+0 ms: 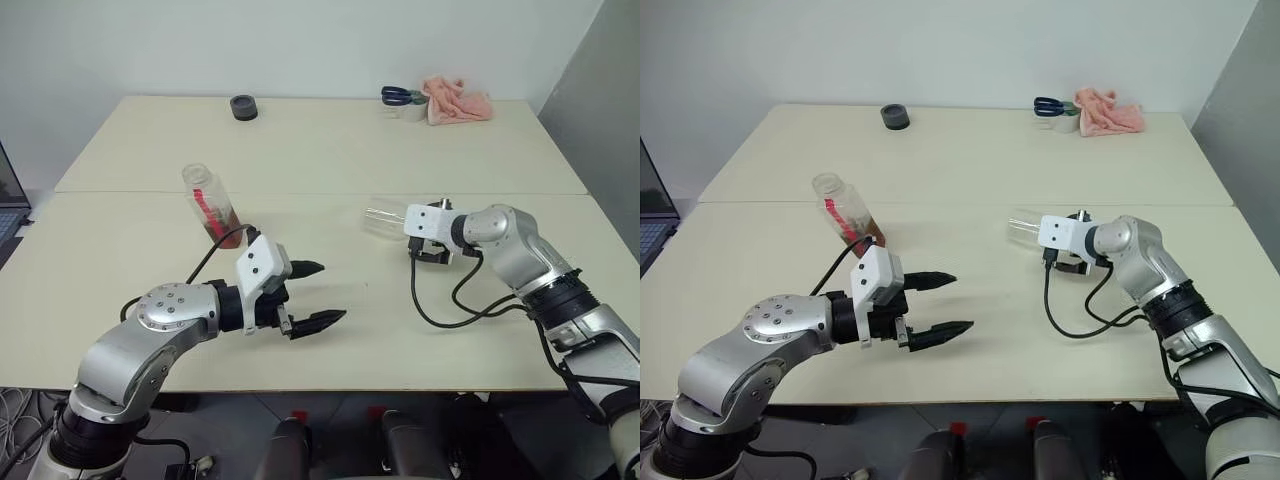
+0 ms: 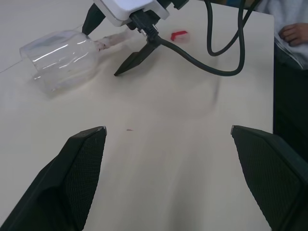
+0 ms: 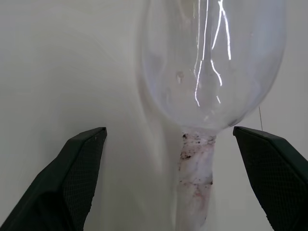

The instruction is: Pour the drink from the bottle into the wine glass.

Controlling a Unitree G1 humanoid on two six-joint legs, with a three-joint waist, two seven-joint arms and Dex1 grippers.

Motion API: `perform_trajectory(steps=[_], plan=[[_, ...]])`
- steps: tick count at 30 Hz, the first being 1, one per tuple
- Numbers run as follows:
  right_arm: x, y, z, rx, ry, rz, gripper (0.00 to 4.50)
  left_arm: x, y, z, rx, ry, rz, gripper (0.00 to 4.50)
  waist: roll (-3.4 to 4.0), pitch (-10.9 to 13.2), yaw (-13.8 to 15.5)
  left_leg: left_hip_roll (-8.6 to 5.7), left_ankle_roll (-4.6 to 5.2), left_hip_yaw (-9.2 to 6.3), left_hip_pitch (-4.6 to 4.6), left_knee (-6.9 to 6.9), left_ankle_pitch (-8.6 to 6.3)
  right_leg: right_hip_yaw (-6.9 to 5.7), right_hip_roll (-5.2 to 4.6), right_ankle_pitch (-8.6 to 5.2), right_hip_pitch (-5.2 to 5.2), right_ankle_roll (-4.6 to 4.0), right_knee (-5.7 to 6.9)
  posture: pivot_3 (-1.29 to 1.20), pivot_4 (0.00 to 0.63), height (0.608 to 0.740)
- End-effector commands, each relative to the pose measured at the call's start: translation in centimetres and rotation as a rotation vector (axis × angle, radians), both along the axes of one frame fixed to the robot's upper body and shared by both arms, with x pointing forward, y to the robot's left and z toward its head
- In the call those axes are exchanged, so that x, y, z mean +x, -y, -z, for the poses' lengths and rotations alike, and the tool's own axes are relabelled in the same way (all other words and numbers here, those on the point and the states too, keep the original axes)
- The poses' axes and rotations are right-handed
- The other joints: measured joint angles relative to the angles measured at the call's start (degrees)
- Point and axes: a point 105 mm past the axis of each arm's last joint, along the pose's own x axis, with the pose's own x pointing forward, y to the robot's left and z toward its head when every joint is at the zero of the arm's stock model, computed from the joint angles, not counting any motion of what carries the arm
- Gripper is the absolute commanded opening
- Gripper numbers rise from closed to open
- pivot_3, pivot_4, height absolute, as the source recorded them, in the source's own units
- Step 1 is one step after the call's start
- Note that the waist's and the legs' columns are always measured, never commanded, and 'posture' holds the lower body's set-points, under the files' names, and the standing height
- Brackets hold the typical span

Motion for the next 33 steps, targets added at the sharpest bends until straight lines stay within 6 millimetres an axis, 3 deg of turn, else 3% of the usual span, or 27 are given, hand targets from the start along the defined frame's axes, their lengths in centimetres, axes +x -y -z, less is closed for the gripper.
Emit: perform_trajectory(steps=[1,7,8,10,20,23,27,33], plan=[[1.0,0.7,-1.1,-0.055,0.038,0.009,4.50,-0.5,0.4,-0.7,-0.008,0.042,0.021,4.48,0.00,0.0,0.0,0.00,0.00,-0.01,0.00,0.00,0.00,-0.01,0.00,0.00,0.00,0.00,0.01,0.00,0.150,0.740],[1.9,1.9,-0.9,-0.087,0.017,0.044,4.50,-0.7,0.4,-0.5,-0.004,0.039,0.013,4.48,0.00,0.0,0.0,0.00,0.00,0.01,0.00,0.00,0.00,0.01,0.00,0.00,0.00,-0.01,0.00,0.00,0.150,0.740],[1.9,1.9,-0.9,-0.087,0.015,0.044,4.32,-0.7,0.3,-0.5,-0.003,0.038,0.012,4.50,0.00,0.0,0.0,-0.01,0.00,0.00,0.00,0.00,0.00,0.00,-0.01,0.00,0.01,-0.01,0.00,0.00,0.150,0.740],[2.0,1.9,-0.9,-0.088,0.008,0.040,3.89,-0.8,0.2,-0.5,-0.002,0.036,0.011,4.50,0.00,0.0,0.0,-0.01,0.00,0.00,0.00,0.00,0.00,0.00,-0.01,0.00,0.01,-0.01,0.00,0.00,0.150,0.740],[1.8,1.1,-0.7,-0.086,-0.005,0.007,0.36,-1.4,0.0,-0.2,0.008,0.018,0.009,4.50,0.01,0.0,0.0,-0.01,0.00,0.00,-0.01,-0.01,0.00,0.00,-0.01,0.01,0.00,-0.01,0.00,0.00,0.150,0.740],[2.3,-0.4,-1.4,-0.029,0.057,-0.026,0.19,-1.8,-0.3,0.2,0.015,0.004,-0.011,4.50,0.01,0.0,0.0,-0.01,-0.01,0.00,0.00,-0.02,0.00,0.00,-0.01,0.01,0.00,-0.02,0.00,0.00,0.150,0.740],[2.7,-5.3,-2.6,0.263,0.103,-0.089,0.19,-3.5,-0.4,2.1,0.044,-0.023,-0.036,4.50,0.01,0.0,-1.6,0.06,-0.01,0.11,0.07,-0.07,0.00,0.11,0.02,0.02,-0.03,-0.04,0.03,0.00,0.150,0.740],[3.0,-11.4,-3.6,0.965,-0.029,-0.002,0.19,-3.2,-1.8,2.3,-0.125,0.128,-0.360,4.50,0.00,0.0,-2.7,0.44,0.00,0.24,0.30,-0.09,0.00,0.20,0.08,0.24,0.02,-0.36,0.07,0.00,0.150,0.740]])
